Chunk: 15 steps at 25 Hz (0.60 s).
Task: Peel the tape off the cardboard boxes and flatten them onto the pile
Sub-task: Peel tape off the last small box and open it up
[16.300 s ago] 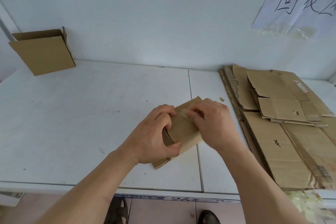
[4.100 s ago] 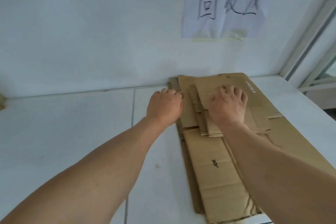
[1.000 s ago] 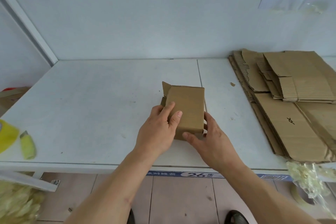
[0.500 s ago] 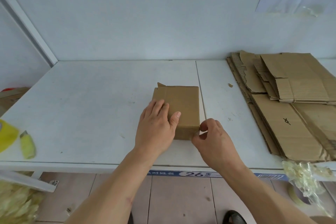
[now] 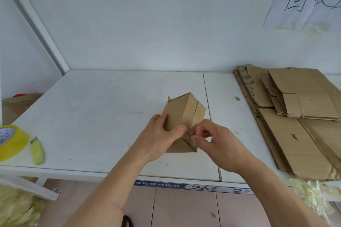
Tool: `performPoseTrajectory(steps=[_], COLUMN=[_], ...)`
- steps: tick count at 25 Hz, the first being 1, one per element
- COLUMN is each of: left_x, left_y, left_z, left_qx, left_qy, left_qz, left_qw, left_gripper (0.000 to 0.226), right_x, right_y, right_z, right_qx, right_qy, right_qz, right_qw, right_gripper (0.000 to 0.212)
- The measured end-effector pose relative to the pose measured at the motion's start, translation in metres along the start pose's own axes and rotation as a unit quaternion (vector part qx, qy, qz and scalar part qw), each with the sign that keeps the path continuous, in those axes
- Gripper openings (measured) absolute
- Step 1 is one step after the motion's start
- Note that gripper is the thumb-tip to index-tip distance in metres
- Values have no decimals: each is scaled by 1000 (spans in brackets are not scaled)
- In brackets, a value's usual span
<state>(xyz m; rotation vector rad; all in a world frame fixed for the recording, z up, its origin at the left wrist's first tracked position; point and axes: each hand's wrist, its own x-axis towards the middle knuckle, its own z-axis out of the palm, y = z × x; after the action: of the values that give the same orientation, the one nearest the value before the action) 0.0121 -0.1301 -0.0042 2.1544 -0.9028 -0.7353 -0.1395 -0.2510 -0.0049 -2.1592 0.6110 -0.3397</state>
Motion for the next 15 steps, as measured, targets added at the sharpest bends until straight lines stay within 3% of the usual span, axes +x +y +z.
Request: performPoseTrajectory(steps=[3, 7, 10, 14, 15], left_x=[-5, -9, -8, -3, -3], left_y=[1, -5, -10, -18, -19], left_z=[-6, -12, -19, -14, -11], left_qx=[-116, -164, -171, -168, -165], left_qy=[-50, -89, -81, 13, 25], left_qz=[-29, -41, -53, -4, 14], left_qw=[992, 982, 980, 986, 986], left_gripper=[58, 33, 25, 41, 40], right_x=[9, 23, 31, 28, 27], right_y=[-7, -6, -4, -11, -11], right_z=[-3, -4, 1, 19, 20], right_qx=[138, 202, 135, -76, -102], right_qy=[0, 6, 64, 46, 38], right_qz=[15, 39, 45, -89, -104], right_qw=[990, 979, 988, 992, 989], right_gripper=[16, 21, 25, 15, 21])
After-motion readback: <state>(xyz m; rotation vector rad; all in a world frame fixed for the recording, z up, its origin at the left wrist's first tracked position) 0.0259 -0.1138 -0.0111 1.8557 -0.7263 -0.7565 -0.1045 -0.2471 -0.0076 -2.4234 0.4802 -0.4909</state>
